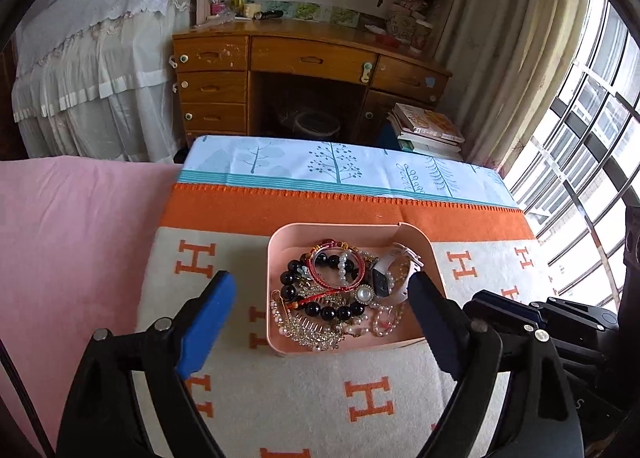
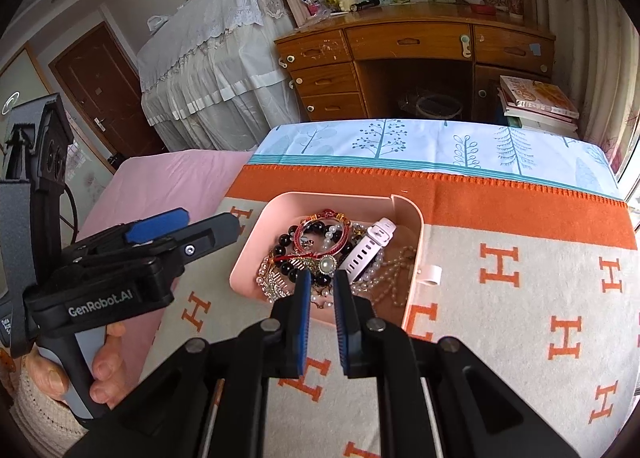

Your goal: Organize jewelry

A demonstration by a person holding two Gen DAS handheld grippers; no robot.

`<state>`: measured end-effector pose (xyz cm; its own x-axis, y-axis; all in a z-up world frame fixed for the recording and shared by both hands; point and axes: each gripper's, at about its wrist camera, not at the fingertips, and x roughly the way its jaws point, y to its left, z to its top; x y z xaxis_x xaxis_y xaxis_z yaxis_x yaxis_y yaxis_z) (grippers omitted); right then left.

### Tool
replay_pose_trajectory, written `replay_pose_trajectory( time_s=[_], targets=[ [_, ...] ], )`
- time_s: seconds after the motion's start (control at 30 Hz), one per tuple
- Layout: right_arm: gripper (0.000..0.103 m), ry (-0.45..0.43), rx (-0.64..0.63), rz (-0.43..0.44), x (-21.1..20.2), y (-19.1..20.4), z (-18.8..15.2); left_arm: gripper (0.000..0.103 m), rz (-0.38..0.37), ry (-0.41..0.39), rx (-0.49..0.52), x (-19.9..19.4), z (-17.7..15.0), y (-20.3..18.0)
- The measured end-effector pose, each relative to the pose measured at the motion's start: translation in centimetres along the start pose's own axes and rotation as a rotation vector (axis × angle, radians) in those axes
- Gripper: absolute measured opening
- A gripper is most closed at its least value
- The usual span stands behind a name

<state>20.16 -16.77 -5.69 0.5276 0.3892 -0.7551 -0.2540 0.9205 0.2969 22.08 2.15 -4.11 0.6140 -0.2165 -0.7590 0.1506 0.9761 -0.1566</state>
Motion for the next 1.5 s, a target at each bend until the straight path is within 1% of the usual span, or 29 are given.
replay_pose_trajectory(
  time_s=[0.1,0.13,0.17,0.2,0.27,0.3,0.43,0.57,0.67,0.83,0.97,1.13,1.2,1.33,1.5],
  targets=[
    [0.013,-0.019,-0.008,-0.016,-1.7,0.5,-1.0,0.089,0.034,-0.003,0.040,-2.1,-0.6,-0.9],
    [0.017,-0.026,-0.006,-0.018,-2.3,0.6,-1.3,0.089,0.050,-0.007,0.053,-2.8,-0.8,-1.3],
    [0.024,-0.037,-0.004,-0.021,-3.0,0.7,-1.6,0.089,0.071,-0.016,0.066,-3.7,-1.1,-1.6],
    [0.027,-0.050,-0.004,-0.027,-3.7,0.8,-2.0,0.090,0.090,-0.025,0.077,-4.4,-1.4,-2.0],
    [0.033,-0.082,-0.005,-0.045,-5.2,1.1,-2.8,0.098,0.113,-0.042,0.084,-6.0,-2.1,-2.5],
    [0.033,-0.094,-0.005,-0.054,-6.0,1.2,-3.3,0.102,0.116,-0.050,0.080,-6.8,-2.6,-2.8],
    [0.037,-0.128,0.005,-0.091,-8.8,1.4,-5.1,0.102,0.128,-0.078,0.095,-9.5,-4.7,-4.2],
    [0.049,-0.149,0.022,-0.134,-11.2,1.2,-8.0,0.102,0.125,-0.081,0.114,-11.2,-7.3,-6.2],
    [0.052,-0.159,0.036,-0.147,-12.8,0.7,-10.4,0.102,0.115,-0.077,0.103,-12.2,-9.3,-7.7],
    [0.056,-0.165,0.080,-0.186,-14.9,-0.3,-13.6,0.102,0.155,-0.077,0.086,-13.3,-12.2,-10.0],
    [0.056,-0.173,0.078,-0.252,-16.1,-0.8,-15.8,0.102,0.160,-0.091,0.065,-14.1,-14.4,-10.9],
    [0.056,-0.199,0.099,-0.232,-17.6,-1.0,-17.4,0.102,0.165,-0.091,0.043,-14.9,-16.0,-11.7],
    [0.056,-0.229,0.095,-0.234,-18.3,-0.8,-17.8,0.102,0.168,-0.100,0.044,-15.3,-16.4,-11.9],
    [0.057,-0.268,0.065,-0.229,-18.9,-0.2,-18.2,0.102,0.191,-0.113,0.055,-15.5,-16.5,-12.4],
    [0.057,-0.281,0.053,-0.223,-18.7,0.0,-18.5,0.102,0.182,-0.112,0.050,-15.5,-16.6,-12.8]
  ],
)
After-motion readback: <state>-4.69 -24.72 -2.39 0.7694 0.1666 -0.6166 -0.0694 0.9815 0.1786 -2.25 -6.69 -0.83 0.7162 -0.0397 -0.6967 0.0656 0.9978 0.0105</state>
